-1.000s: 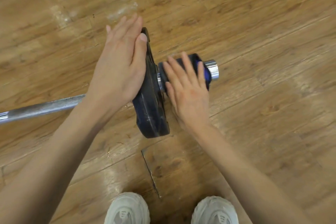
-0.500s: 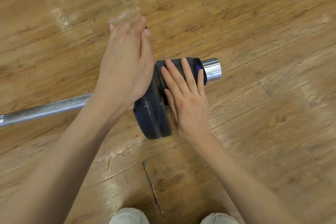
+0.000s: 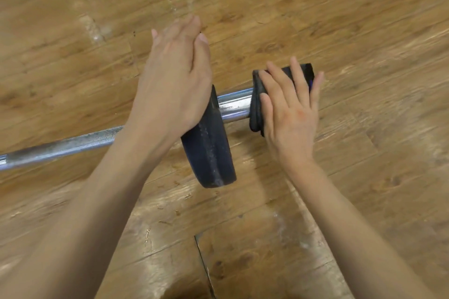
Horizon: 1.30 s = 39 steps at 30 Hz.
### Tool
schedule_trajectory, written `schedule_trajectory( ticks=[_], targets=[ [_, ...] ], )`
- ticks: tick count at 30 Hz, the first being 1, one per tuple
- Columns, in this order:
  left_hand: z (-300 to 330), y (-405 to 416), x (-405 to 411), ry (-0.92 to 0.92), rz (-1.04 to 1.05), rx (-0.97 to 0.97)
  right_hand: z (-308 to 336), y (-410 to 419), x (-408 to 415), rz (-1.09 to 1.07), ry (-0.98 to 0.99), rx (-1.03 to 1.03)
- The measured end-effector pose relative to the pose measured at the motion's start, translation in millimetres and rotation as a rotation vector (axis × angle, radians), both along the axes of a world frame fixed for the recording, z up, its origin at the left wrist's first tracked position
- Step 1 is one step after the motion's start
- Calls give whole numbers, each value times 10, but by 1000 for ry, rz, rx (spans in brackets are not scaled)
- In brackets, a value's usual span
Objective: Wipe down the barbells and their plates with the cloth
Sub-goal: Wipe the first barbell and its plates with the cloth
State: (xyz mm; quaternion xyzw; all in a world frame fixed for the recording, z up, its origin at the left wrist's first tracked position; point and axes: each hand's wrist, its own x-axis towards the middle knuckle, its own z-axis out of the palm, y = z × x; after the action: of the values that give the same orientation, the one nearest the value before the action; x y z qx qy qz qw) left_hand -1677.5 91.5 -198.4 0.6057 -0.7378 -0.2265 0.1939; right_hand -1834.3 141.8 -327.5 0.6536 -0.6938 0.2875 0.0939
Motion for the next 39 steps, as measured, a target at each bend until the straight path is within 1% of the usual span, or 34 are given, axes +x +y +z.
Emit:
schedule_trajectory(
  ticks=[1, 2, 4, 6, 7, 8, 10, 11, 12, 13, 15, 16, 17, 19, 20, 21, 22, 24, 26, 27, 28, 30, 31, 32, 33, 36, 37, 38, 39],
  targets=[
    [-6, -6, -5, 5, 8, -12, 10, 1, 111, -52, -42, 2],
    [-16, -9, -11, 3, 14, -23, 5, -2, 254, -46, -66, 13],
    [-24, -19, -12, -8, 11, -26, -15, 0, 405, 107, -31, -2],
    [-16, -43, -6, -22, 4, -17, -13, -37, 220, 233, 91, -17],
    [-14, -51, -2, -24, -1, -10, -31, -42, 75, 220, 137, -27],
    [-11, -53, 0, -21, -5, -5, -61, -21, -29, 150, 138, -27],
    [-10, -52, -10, -8, -8, -7, -64, 52, 18, -42, 30, -5],
    [-10, -55, -11, -6, -6, -12, -45, 62, 174, -81, -24, 5],
    [-12, -53, -13, -9, -4, -14, -41, 59, 333, -58, -48, 16],
    [-9, -53, -11, -15, -3, -16, -44, 51, 439, 19, -37, 17],
    [-5, -58, -5, -24, -13, -13, -55, 25, 366, 195, 71, 8],
    [-2, -62, 3, -20, -17, -6, -57, 11, 218, 212, 121, -4],
    [2, -66, 10, -13, -21, -1, -74, 12, 62, 168, 130, -15],
    [4, -69, 14, 2, -25, -3, -93, 51, -130, -31, 11, 2],
    [8, -64, 6, 8, -22, -8, -77, 64, -96, -107, -58, 5],
    [18, -63, -4, 17, -17, -10, -47, 57, 25, -139, -102, 14],
    [33, -61, -16, 29, -12, -3, -26, 42, 175, -122, -111, 26],
    [51, -78, -34, 48, -21, 16, -29, 21, 380, 44, -42, 33],
    [74, -111, -48, 36, -39, 21, -32, 9, 297, 212, 64, 25],
    [77, -128, -51, 28, -46, 29, -37, 1, 174, 211, 108, 12],
    [74, -144, -45, 23, -50, 37, -53, -3, 43, 145, 113, 0],
    [57, -178, -31, 15, -52, 41, -62, -6, -98, -69, 4, 9],
    [58, -190, -35, 13, -47, 41, -39, -15, -48, -118, -55, 14],
    [63, -202, -43, 12, -39, 44, -14, -40, 74, -108, -88, 19],
    [67, -221, -54, 16, -26, 55, 0, -67, 213, -48, -85, 28],
    [92, -330, -66, 15, 10, 100, -3, -142, 337, 231, 51, 25],
    [92, -383, -62, 9, 10, 118, 1, -172, 243, 258, 100, 13],
    [90, -433, -50, -5, 8, 132, -10, -191, 132, 229, 125, -1],
    [86, -474, -23, -19, -1, 132, -29, -209, 22, 150, 115, -9]
  ],
)
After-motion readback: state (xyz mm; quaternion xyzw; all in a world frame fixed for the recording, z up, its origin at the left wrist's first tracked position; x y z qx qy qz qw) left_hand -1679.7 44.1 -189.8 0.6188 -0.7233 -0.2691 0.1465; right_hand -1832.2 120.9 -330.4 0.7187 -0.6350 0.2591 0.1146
